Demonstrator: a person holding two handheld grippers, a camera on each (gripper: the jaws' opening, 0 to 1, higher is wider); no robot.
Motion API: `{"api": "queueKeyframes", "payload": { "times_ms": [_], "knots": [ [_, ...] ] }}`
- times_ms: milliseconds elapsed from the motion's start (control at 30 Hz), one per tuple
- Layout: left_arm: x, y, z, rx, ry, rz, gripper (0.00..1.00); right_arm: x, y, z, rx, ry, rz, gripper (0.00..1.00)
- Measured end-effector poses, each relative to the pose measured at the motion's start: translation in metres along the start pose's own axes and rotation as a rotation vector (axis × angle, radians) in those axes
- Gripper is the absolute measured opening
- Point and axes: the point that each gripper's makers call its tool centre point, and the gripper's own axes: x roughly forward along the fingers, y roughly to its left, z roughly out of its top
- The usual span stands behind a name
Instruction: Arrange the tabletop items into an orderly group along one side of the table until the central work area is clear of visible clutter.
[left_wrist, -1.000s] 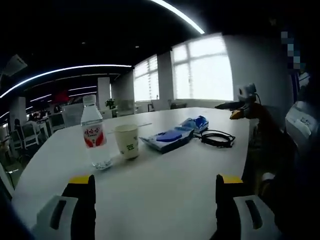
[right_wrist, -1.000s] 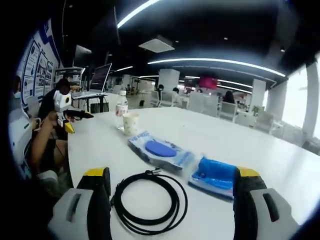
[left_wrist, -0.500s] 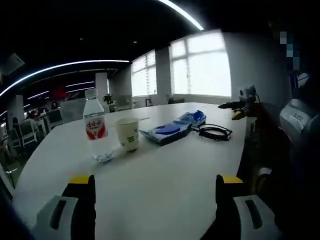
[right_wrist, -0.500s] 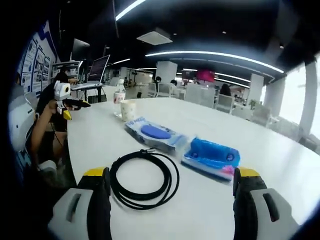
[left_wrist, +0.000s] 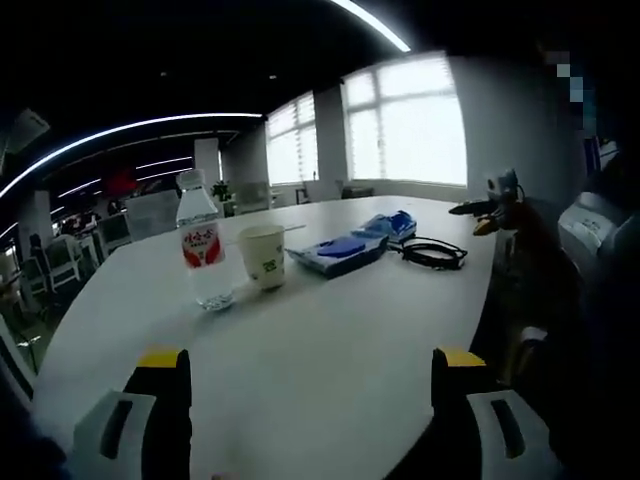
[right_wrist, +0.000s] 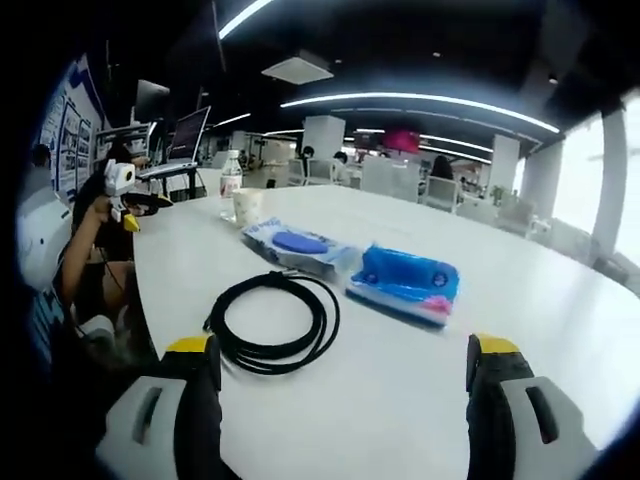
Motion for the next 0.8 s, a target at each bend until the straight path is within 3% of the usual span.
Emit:
{"api": "queueKeyframes", "payload": {
  "times_ms": [800],
  "knots": [
    [0.003,-0.002,0.002,0.001,0.000,0.013,1.00,-0.014,-0.012,-0.015,0.001,0.030,-0.017,1.00]
  ]
}}
